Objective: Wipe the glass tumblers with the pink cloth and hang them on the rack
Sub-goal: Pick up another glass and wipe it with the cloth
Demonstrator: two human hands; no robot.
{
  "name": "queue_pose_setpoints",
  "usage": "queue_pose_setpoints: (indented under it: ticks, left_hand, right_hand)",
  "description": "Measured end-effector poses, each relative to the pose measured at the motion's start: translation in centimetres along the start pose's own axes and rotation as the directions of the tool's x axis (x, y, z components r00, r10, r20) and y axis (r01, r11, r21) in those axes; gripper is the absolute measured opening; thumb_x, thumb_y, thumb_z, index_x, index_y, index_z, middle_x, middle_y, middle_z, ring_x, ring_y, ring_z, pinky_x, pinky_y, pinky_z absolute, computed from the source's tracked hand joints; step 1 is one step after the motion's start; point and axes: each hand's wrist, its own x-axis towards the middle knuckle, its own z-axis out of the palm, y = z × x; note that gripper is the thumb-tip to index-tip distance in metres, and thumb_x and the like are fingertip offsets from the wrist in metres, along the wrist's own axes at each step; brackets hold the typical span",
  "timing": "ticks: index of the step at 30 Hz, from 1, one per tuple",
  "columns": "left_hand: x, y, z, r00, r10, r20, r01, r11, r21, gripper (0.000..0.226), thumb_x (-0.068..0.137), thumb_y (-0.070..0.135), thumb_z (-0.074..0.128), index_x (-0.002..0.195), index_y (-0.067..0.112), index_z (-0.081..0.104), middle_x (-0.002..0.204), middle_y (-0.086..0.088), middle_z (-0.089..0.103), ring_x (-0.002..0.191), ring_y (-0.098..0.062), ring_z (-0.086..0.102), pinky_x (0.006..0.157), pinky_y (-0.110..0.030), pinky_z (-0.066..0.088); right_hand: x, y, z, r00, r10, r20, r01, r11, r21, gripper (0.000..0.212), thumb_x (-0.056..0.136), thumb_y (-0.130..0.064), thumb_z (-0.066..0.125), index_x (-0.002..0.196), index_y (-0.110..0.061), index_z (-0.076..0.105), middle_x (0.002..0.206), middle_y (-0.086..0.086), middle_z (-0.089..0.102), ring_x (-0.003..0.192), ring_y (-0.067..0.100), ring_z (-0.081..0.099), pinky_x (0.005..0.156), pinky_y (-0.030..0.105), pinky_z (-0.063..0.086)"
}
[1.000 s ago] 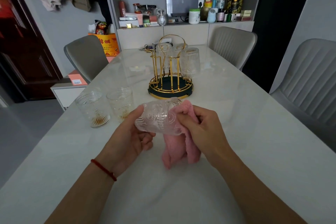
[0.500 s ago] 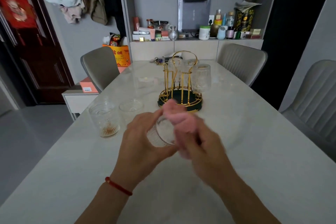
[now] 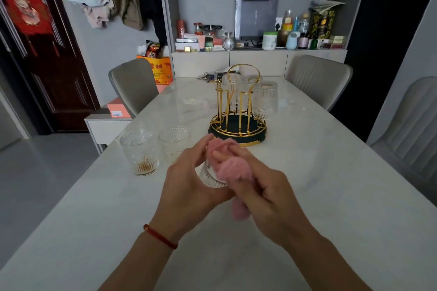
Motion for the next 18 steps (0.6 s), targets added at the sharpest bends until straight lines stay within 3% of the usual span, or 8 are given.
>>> queue_pose_setpoints:
  ticks: [1, 3, 6, 10, 13, 15, 18]
  left_hand:
    - [0.1, -0.2, 0.0, 1.000, -0.011, -0.007, 0.011, 1.000, 0.008, 0.095, 0.052, 0.072, 0.090, 0.136, 0.057, 0.046, 0.116, 0.033, 0.065, 0.111, 0.010, 0.061, 0.098, -0.015, 0.050]
    - [0.1, -0.8, 0.1, 0.998, -0.045, -0.032, 0.046, 0.998, 0.030, 0.112, 0.048, 0.074, 0.086, 0.147, 0.037, 0.049, 0.121, 0.020, 0.065, 0.110, 0.007, 0.060, 0.097, -0.012, 0.049]
    - [0.1, -1.3, 0.2, 0.994, -0.099, -0.037, 0.100, 0.995, 0.010, 0.115, 0.044, 0.070, 0.085, 0.147, 0.033, 0.053, 0.123, 0.018, 0.065, 0.114, 0.013, 0.058, 0.087, 0.001, 0.042]
    - [0.4, -1.3, 0.9, 0.992, -0.120, -0.031, 0.122, 0.991, 0.057, 0.083, 0.052, 0.068, 0.089, 0.128, 0.046, 0.062, 0.116, 0.021, 0.064, 0.109, 0.004, 0.060, 0.088, -0.012, 0.049]
    - [1.4, -0.8, 1.1, 0.989, -0.145, -0.016, 0.145, 0.987, 0.075, 0.054, 0.058, 0.059, 0.090, 0.102, 0.057, 0.059, 0.103, 0.029, 0.062, 0.102, 0.007, 0.057, 0.075, -0.009, 0.046]
    - [2.8, 0.2, 1.0, 0.984, -0.175, -0.024, 0.175, 0.984, 0.030, 0.060, 0.056, 0.063, 0.088, 0.108, 0.049, 0.064, 0.104, 0.027, 0.066, 0.099, 0.008, 0.060, 0.071, -0.008, 0.048]
    - [6.6, 1.1, 0.5, 0.958, -0.271, -0.092, 0.253, 0.952, -0.170, 0.070, 0.059, 0.050, 0.094, 0.122, 0.027, 0.070, 0.104, 0.018, 0.072, 0.090, 0.012, 0.066, 0.068, -0.012, 0.056]
  right_hand:
    - [-0.1, -0.1, 0.2, 0.998, -0.034, 0.046, 0.033, 0.999, 0.004, 0.032, 0.100, -0.052, 0.054, 0.132, -0.053, 0.060, 0.117, -0.011, 0.075, 0.100, 0.016, 0.073, 0.086, 0.039, 0.060]
    - [-0.1, -0.6, -0.1, 0.997, -0.051, 0.056, 0.047, 0.997, 0.061, 0.019, 0.099, -0.051, 0.056, 0.112, -0.052, 0.069, 0.094, 0.002, 0.077, 0.081, 0.029, 0.070, 0.076, 0.048, 0.056]
    - [0.3, -0.3, -1.4, 0.994, 0.038, -0.099, -0.012, 0.969, 0.247, 0.028, 0.096, -0.034, 0.059, 0.081, -0.018, 0.076, 0.063, 0.015, 0.067, 0.060, 0.037, 0.062, 0.063, 0.051, 0.054]
    - [0.8, 0.4, -2.5, 0.940, 0.267, -0.212, -0.153, 0.886, 0.437, 0.034, 0.093, -0.035, 0.065, 0.086, -0.004, 0.077, 0.088, 0.032, 0.072, 0.089, 0.046, 0.072, 0.079, 0.053, 0.060]
    - [1.4, 1.4, -2.6, 0.784, 0.541, -0.303, -0.270, 0.738, 0.619, 0.036, 0.094, -0.035, 0.060, 0.099, -0.003, 0.076, 0.095, 0.014, 0.080, 0.097, 0.024, 0.076, 0.079, 0.031, 0.057]
    - [2.0, 1.9, -3.1, 0.654, 0.691, -0.308, -0.308, 0.616, 0.725, 0.039, 0.096, -0.039, 0.060, 0.109, -0.005, 0.075, 0.101, 0.011, 0.080, 0.101, 0.025, 0.074, 0.077, 0.035, 0.056]
    - [3.0, 2.2, -4.4, 0.597, 0.784, -0.169, -0.364, 0.452, 0.814, 0.045, 0.102, -0.046, 0.057, 0.117, -0.006, 0.074, 0.112, 0.015, 0.079, 0.106, 0.030, 0.073, 0.080, 0.041, 0.058]
